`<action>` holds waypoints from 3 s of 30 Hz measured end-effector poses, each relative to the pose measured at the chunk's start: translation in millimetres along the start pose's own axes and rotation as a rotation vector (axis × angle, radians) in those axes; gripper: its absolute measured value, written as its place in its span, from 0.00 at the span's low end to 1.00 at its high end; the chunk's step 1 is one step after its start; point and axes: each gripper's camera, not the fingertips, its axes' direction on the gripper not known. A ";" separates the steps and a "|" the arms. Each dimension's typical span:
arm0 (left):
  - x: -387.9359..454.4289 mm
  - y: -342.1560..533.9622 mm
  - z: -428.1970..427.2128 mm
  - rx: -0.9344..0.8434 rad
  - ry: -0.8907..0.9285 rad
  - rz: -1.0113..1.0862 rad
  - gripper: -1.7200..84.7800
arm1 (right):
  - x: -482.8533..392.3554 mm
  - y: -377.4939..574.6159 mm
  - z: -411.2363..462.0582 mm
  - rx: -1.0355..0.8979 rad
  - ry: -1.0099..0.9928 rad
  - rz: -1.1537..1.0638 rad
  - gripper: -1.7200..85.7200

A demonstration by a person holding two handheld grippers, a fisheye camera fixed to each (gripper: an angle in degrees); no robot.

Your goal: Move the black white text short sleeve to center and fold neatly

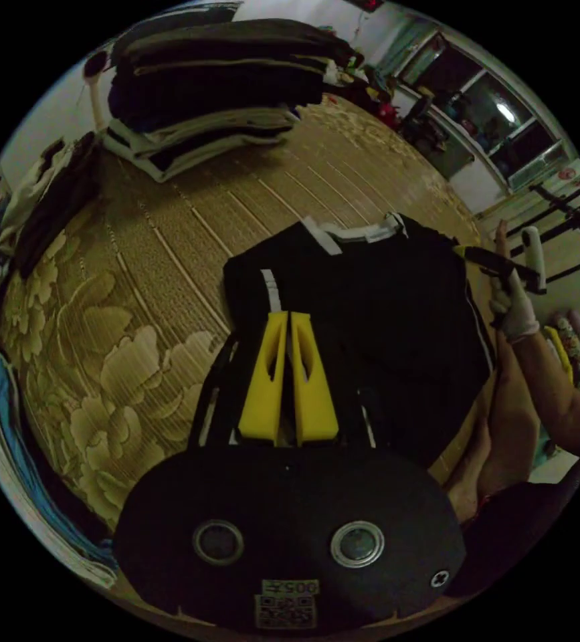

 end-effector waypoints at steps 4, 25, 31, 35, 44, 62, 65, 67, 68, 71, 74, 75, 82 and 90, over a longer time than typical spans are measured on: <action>-15.4 5.5 -29.4 0.091 0.066 -0.053 0.02 | 23.4 -6.9 -17.7 0.042 -0.112 0.060 0.00; -33.8 -16.0 -45.1 0.368 0.263 -0.164 0.09 | 41.7 -24.6 -30.0 0.055 0.076 0.018 0.08; 18.2 -49.3 10.0 0.077 -0.020 0.016 0.08 | 21.6 -21.9 4.0 -0.022 0.196 -0.082 0.09; 25.9 -56.1 22.5 0.005 -0.110 -0.010 0.02 | 14.6 -22.8 17.9 -0.047 0.310 -0.115 0.04; -29.8 -14.2 -10.6 0.084 0.007 -0.169 0.01 | 38.5 -23.9 13.7 0.021 0.115 0.021 0.01; 13.1 20.1 10.0 -0.088 0.107 -0.063 0.09 | -32.0 1.4 66.9 0.034 0.036 -0.064 0.01; 16.7 20.0 22.4 -0.160 0.003 -0.041 0.04 | -51.0 8.2 104.7 -0.075 0.078 -0.079 0.01; 10.0 22.7 18.0 -0.168 -0.007 -0.083 0.03 | -57.7 10.4 119.9 -0.093 0.120 -0.093 0.01; 5.1 27.9 12.9 -0.161 -0.020 -0.118 0.02 | -61.3 10.5 124.2 -0.087 0.113 -0.084 0.01; -4.8 43.3 13.6 -0.174 -0.002 -0.141 0.02 | -71.0 9.9 139.6 -0.094 0.100 -0.081 0.01; -15.7 51.7 8.3 -0.097 0.069 -0.167 0.02 | -77.8 7.1 155.4 -0.106 0.029 -0.042 0.01; -19.0 54.1 -1.1 -0.037 0.099 -0.183 0.02 | -78.2 6.0 157.5 -0.115 0.004 -0.020 0.01; -19.4 71.8 -29.1 -0.114 0.118 -0.127 0.10 | -114.4 26.9 155.9 -0.111 -0.041 -0.037 0.01; -29.2 91.3 4.9 -0.403 0.213 -0.058 0.15 | -162.2 65.0 195.4 -0.230 0.010 0.080 0.09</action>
